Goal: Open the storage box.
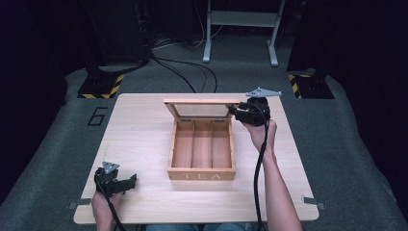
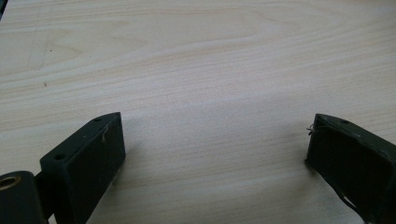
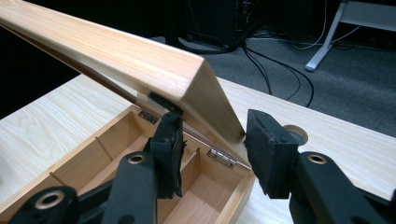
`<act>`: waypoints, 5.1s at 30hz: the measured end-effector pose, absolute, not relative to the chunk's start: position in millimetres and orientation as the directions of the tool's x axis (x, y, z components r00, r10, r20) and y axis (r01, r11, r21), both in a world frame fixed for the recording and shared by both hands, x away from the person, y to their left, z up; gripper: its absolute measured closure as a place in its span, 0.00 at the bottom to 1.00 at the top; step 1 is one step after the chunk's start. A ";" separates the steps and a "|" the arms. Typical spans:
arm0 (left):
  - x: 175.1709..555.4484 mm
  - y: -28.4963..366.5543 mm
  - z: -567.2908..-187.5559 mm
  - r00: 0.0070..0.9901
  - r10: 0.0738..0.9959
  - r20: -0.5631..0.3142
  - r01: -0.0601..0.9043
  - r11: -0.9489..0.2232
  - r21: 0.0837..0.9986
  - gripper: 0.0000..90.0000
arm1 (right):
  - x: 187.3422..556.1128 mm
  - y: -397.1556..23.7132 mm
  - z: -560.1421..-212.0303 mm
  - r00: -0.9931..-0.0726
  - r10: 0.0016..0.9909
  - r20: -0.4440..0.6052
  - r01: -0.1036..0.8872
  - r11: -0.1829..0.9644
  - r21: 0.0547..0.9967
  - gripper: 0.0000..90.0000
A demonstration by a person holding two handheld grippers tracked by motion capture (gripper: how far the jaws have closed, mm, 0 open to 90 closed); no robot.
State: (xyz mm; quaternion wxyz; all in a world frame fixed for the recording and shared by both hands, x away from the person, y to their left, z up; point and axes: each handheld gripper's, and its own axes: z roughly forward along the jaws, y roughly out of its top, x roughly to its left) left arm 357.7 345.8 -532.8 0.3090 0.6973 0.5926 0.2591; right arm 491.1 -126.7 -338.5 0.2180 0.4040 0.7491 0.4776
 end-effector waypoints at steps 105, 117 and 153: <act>357.5 345.7 -532.7 0.164 0.987 -0.003 0.666 -0.108 0.738 0.05 | 488.6 -125.7 -339.4 -0.572 0.819 0.050 0.388 0.216 0.896 0.64; 357.3 345.5 -532.7 0.162 0.987 -0.009 0.670 -0.103 0.735 0.05 | 486.8 -125.8 -340.5 -0.571 0.820 0.045 0.384 0.218 0.897 0.64; 357.2 346.9 -532.0 0.177 0.984 0.005 0.673 -0.125 0.729 0.05 | 433.8 -124.0 -378.8 -0.579 0.815 0.015 0.375 0.250 0.893 0.56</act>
